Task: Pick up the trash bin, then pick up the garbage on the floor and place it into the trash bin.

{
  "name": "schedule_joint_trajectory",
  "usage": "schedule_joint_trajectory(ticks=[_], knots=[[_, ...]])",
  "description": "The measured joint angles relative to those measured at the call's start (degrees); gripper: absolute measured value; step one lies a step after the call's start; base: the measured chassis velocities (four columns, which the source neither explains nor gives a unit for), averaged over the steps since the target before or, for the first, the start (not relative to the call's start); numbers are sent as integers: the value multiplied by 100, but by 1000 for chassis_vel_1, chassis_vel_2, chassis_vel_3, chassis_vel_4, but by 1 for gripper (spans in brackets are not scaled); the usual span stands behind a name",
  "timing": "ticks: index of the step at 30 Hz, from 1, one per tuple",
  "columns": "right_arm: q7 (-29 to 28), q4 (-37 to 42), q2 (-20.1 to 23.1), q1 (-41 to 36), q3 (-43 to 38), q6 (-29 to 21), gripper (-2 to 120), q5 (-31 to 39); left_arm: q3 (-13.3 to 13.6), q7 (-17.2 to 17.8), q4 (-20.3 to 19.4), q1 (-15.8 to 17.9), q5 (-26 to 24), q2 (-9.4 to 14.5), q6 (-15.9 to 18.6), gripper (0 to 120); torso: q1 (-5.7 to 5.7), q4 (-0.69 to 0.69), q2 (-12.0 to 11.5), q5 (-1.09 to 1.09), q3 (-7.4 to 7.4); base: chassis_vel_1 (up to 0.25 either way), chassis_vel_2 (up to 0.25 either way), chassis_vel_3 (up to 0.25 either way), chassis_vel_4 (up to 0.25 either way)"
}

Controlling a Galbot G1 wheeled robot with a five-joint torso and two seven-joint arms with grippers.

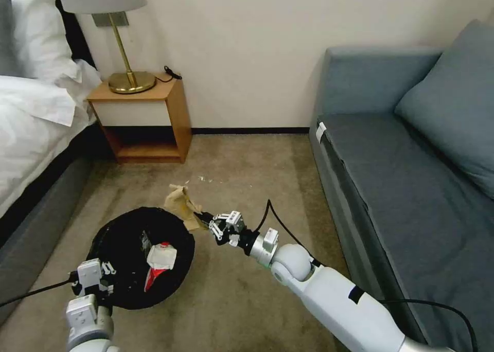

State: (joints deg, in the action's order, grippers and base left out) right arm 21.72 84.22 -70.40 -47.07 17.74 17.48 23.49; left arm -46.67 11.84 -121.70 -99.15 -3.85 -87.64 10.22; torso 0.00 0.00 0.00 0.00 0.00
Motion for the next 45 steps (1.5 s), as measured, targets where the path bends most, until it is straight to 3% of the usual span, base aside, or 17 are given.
schedule_joint_trajectory(ticks=[8, 20, 22, 27, 29, 31, 39, 41, 45], knots=[[152, -12, -24, -143, -30, -35, 0, -171, -3, -19, 33, 29, -118, 129, -12, 4, 0, 0, 0, -1, 0, 0, 0, 0, 0], [409, -516, -591, -258, 45, 113, 0, -765, 11, -87, -100, 28, -446, 140, 108, 4, 0, 0, 0, -1, 0, 0, 0, 0, 0], [388, -797, -828, -234, 49, 192, 0, -1312, 29, -88, -135, 19, -461, 84, 123, 4, 0, 1, 0, -1, 0, 0, 0, 0, 0], [185, -989, -981, -215, 134, 259, 0, -1770, 57, -91, -167, -9, -409, 15, 123, 4, 0, 0, 0, 0, 0, 0, 0, 0, 0], [-264, -985, -1001, -215, 191, 170, 0, -2423, 74, -92, -171, -29, -345, -43, 117, 4, 0, 1, 0, 0, 0, 0, 0, 0, 0], [-377, -921, -985, -231, 205, 77, 0, -2599, 80, -92, -170, -35, -326, -61, 114, 4, 0, 1, 0, -1, 0, 0, 0, 0, 0], [-567, -530, -854, -270, 248, -233, 23, -2707, 90, -94, -175, -58, -273, -130, 77, 4, 0, 0, 0, 0, 0, 0, 0, 0, 0], [-568, -355, -834, -281, 194, -243, 36, -2555, 78, -91, -195, -57, -305, -143, 77, 4, 0, 0, 0, 0, 0, 0, 0, 0, 0], [-650, -21, -830, -334, 1, -161, 49, -2175, 54, -83, -247, -57, -457, -140, 113, 4, 0, 1, 0, 0, 0, 0, 0, 0, 0]])
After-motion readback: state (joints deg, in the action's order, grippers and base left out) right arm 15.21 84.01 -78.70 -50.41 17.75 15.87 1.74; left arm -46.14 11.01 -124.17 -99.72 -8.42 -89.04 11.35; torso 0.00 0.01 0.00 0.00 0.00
